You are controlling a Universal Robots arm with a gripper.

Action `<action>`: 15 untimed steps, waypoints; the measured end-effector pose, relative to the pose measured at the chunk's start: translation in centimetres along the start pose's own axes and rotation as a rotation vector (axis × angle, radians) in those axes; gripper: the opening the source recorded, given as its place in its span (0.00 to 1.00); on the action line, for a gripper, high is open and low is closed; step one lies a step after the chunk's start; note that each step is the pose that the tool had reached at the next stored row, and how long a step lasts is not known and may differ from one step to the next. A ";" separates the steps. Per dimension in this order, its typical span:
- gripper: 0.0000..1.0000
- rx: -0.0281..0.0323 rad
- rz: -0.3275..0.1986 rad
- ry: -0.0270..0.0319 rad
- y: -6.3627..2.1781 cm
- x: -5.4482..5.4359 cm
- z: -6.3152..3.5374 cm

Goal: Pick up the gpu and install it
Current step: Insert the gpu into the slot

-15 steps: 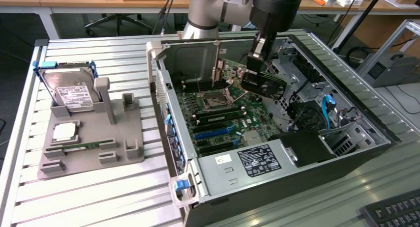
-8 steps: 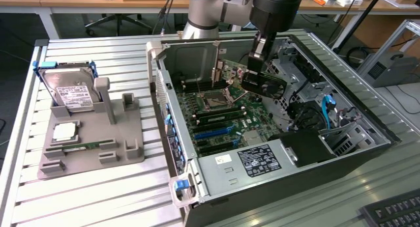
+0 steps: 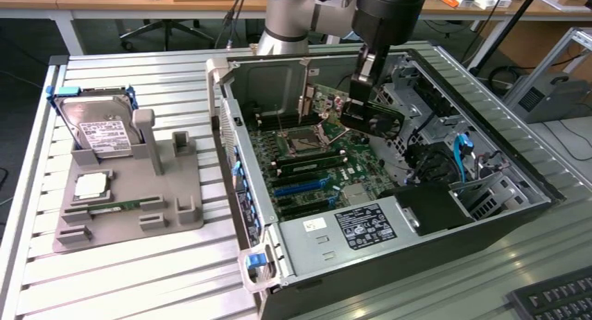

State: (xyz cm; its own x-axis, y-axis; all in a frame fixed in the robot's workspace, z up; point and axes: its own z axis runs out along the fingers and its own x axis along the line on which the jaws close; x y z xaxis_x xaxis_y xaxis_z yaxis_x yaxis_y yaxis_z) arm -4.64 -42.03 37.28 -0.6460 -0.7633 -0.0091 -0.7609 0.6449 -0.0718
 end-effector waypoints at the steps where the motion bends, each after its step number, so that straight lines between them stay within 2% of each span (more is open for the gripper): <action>1: 0.27 0.0000 -0.002 -0.0001 0.00 0.0 0.00; 15: 0.27 0.0001 -0.030 -0.0018 0.00 0.0 0.01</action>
State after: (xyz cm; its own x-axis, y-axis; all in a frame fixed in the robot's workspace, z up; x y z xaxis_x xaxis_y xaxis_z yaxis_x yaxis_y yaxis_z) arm -4.64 -42.03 37.27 -0.6229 -0.7823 -0.0088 -0.7799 0.6218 -0.0722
